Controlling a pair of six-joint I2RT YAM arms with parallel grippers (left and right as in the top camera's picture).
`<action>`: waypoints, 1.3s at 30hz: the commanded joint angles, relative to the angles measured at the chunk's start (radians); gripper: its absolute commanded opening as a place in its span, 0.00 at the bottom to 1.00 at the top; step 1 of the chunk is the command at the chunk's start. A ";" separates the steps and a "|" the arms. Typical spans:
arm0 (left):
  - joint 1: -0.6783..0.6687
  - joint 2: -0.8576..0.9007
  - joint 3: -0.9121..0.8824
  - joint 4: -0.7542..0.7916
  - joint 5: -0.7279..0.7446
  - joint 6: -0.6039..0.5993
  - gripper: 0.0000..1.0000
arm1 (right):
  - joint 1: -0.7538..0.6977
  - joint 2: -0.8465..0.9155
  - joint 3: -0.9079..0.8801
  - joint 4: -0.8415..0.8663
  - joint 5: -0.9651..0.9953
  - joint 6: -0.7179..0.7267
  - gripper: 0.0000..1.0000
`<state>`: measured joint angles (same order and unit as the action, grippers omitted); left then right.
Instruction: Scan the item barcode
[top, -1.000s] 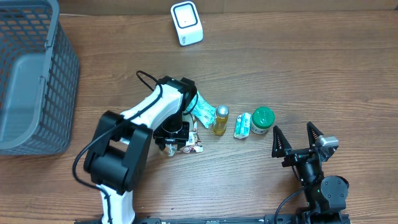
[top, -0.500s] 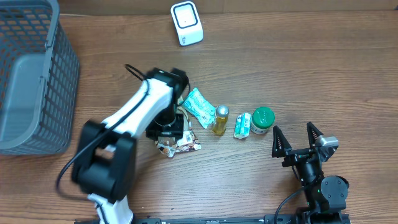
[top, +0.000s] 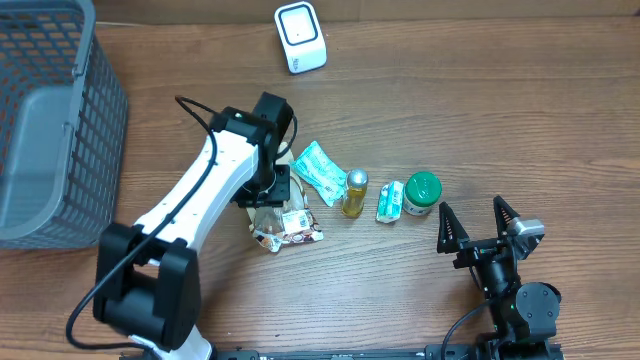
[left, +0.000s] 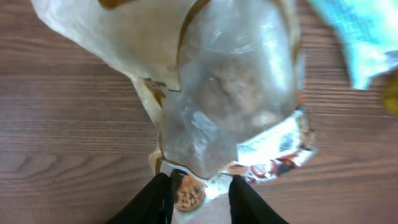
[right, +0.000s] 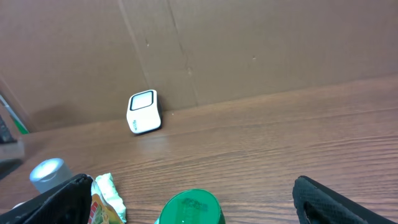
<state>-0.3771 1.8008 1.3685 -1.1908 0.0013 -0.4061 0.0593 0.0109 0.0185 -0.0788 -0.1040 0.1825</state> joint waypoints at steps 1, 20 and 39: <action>0.014 0.039 -0.046 0.013 -0.089 -0.047 0.33 | -0.005 -0.008 -0.010 0.004 0.006 0.000 1.00; 0.040 0.026 -0.185 0.115 -0.149 -0.042 0.32 | -0.005 -0.008 -0.010 0.004 0.006 0.000 1.00; 0.070 0.011 -0.043 0.157 -0.138 -0.044 0.26 | -0.005 -0.008 -0.010 0.004 0.006 0.000 1.00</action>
<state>-0.3134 1.8149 1.3705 -1.0473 -0.1322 -0.4389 0.0593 0.0109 0.0185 -0.0795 -0.1040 0.1825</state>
